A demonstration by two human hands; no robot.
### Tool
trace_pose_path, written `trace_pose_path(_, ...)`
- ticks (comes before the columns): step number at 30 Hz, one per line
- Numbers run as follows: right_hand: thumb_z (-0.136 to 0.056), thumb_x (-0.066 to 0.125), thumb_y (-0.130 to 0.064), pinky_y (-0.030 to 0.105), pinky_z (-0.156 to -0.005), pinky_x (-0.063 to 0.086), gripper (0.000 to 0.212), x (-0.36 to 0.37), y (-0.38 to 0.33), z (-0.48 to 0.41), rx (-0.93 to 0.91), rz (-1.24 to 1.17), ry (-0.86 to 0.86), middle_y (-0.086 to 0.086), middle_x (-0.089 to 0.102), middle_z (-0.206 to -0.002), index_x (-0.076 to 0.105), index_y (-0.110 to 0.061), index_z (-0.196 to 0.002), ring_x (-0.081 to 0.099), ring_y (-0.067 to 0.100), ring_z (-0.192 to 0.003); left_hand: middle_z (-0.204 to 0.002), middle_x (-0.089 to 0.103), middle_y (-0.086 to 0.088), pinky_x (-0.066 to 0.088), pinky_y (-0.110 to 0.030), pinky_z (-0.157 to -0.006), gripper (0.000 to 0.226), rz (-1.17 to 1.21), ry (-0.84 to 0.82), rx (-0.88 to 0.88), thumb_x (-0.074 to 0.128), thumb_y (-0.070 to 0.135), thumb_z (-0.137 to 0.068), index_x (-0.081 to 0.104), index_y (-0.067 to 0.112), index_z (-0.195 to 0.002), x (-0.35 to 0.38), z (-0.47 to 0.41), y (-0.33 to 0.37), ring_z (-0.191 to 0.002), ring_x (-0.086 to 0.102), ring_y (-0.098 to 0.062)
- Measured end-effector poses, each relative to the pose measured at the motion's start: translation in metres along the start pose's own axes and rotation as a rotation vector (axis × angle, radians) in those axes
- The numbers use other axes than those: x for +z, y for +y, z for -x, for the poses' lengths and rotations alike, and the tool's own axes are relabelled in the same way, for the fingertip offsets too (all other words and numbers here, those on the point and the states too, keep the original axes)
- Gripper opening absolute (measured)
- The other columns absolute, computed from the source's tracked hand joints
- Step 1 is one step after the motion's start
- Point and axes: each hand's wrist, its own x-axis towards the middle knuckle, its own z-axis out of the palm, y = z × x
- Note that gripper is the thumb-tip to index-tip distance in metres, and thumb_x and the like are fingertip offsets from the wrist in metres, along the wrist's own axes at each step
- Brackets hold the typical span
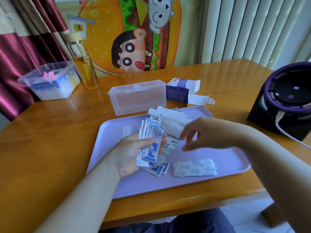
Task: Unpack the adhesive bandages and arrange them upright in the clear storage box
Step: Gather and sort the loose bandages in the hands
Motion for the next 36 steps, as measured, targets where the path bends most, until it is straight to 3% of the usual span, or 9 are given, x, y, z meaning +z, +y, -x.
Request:
trace_pose_path(2,-0.074,0.069,-0.050,0.018,-0.064,0.048,0.037,0.005,-0.009,-0.007,-0.016,-0.218,0.187,-0.011,0.067,-0.085,0.063,-0.030,-0.104,0.058,-0.002,-0.066,-0.098,0.072,-0.015,0.058,-0.035,-0.068,0.034,-0.061,-0.013,-0.003,0.056,0.001,-0.080,0.062,0.005,-0.113,0.004,0.001,-0.002,-0.080,0.071,-0.024)
trace_pose_path(6,-0.075,0.076,-0.035,0.025,-0.062,0.049,0.030,0.023,-0.024,-0.021,-0.044,-0.490,0.249,-0.009,0.066,-0.075,0.060,-0.024,-0.098,0.059,0.006,-0.062,-0.096,0.072,-0.016,0.057,-0.034,-0.068,0.036,-0.167,-0.014,0.030,0.063,0.005,-0.071,0.064,0.007,-0.107,0.011,0.000,-0.005,-0.080,0.070,-0.025)
trace_pose_path(9,-0.075,0.078,-0.023,0.023,-0.059,0.043,0.022,0.030,-0.021,-0.029,-0.025,-0.595,0.273,-0.009,0.064,-0.061,0.064,-0.017,-0.091,0.055,0.006,-0.058,-0.098,0.072,-0.015,0.057,-0.035,-0.073,0.026,-0.170,-0.044,0.022,0.057,0.005,-0.084,0.063,0.007,-0.109,0.008,0.000,-0.006,-0.083,0.070,-0.024)
trace_pose_path(12,-0.075,0.077,-0.019,0.021,-0.058,0.042,0.019,0.030,-0.017,-0.031,-0.025,-0.684,0.276,-0.007,0.067,-0.060,0.067,-0.013,-0.089,0.057,0.003,-0.055,-0.108,0.069,-0.018,0.055,-0.039,-0.080,0.027,-0.103,-0.050,-0.009,0.047,0.015,-0.094,0.061,0.004,-0.115,0.004,-0.001,-0.006,-0.088,0.068,-0.026)
trace_pose_path(15,-0.075,0.077,-0.018,0.017,-0.055,0.041,0.018,0.028,-0.015,-0.031,-0.026,-0.734,0.283,-0.006,0.067,-0.061,0.067,-0.016,-0.089,0.055,0.000,-0.050,-0.108,0.068,-0.020,0.056,-0.040,-0.076,0.027,-0.095,0.008,0.024,0.046,0.012,-0.096,0.061,0.003,-0.116,0.001,-0.004,-0.005,-0.084,0.068,-0.027)
trace_pose_path(19,-0.074,0.078,-0.021,0.021,-0.053,0.041,0.017,0.029,-0.018,-0.033,-0.008,-0.754,0.283,0.004,0.066,-0.070,0.069,-0.010,-0.084,0.051,0.008,-0.054,-0.104,0.069,-0.019,0.056,-0.037,-0.069,0.025,-0.167,0.029,0.054,0.055,0.009,-0.088,0.064,0.005,-0.111,0.003,-0.006,-0.006,-0.082,0.068,-0.027)
trace_pose_path(24,-0.078,0.075,-0.018,0.015,-0.048,0.040,0.015,0.031,-0.017,-0.035,-0.003,-0.750,0.298,-0.006,0.063,-0.057,0.064,-0.014,-0.069,0.049,0.005,-0.047,-0.106,0.069,-0.021,0.057,-0.038,-0.070,0.024,-0.117,0.066,0.054,0.053,0.009,-0.091,0.063,0.002,-0.113,0.002,-0.006,-0.008,-0.082,0.069,-0.028)
trace_pose_path(32,-0.079,0.073,-0.016,0.015,-0.051,0.043,0.008,0.031,-0.013,-0.033,-0.007,-0.867,0.267,0.010,0.072,-0.080,0.067,-0.013,-0.076,0.058,0.006,-0.057,-0.106,0.069,-0.020,0.056,-0.039,-0.072,0.026,-0.206,0.114,0.117,0.054,0.004,-0.090,0.062,0.002,-0.115,-0.001,-0.007,-0.008,-0.088,0.067,-0.031)
trace_pose_path(36,-0.081,0.071,-0.020,0.017,-0.055,0.044,0.008,0.033,-0.016,-0.035,-0.009,-0.794,0.285,0.012,0.072,-0.082,0.068,-0.015,-0.076,0.058,0.010,-0.062,-0.106,0.070,-0.019,0.055,-0.041,-0.075,0.025,-0.176,0.124,0.109,0.051,0.016,-0.095,0.063,0.004,-0.114,0.002,-0.007,-0.008,-0.090,0.067,-0.031)
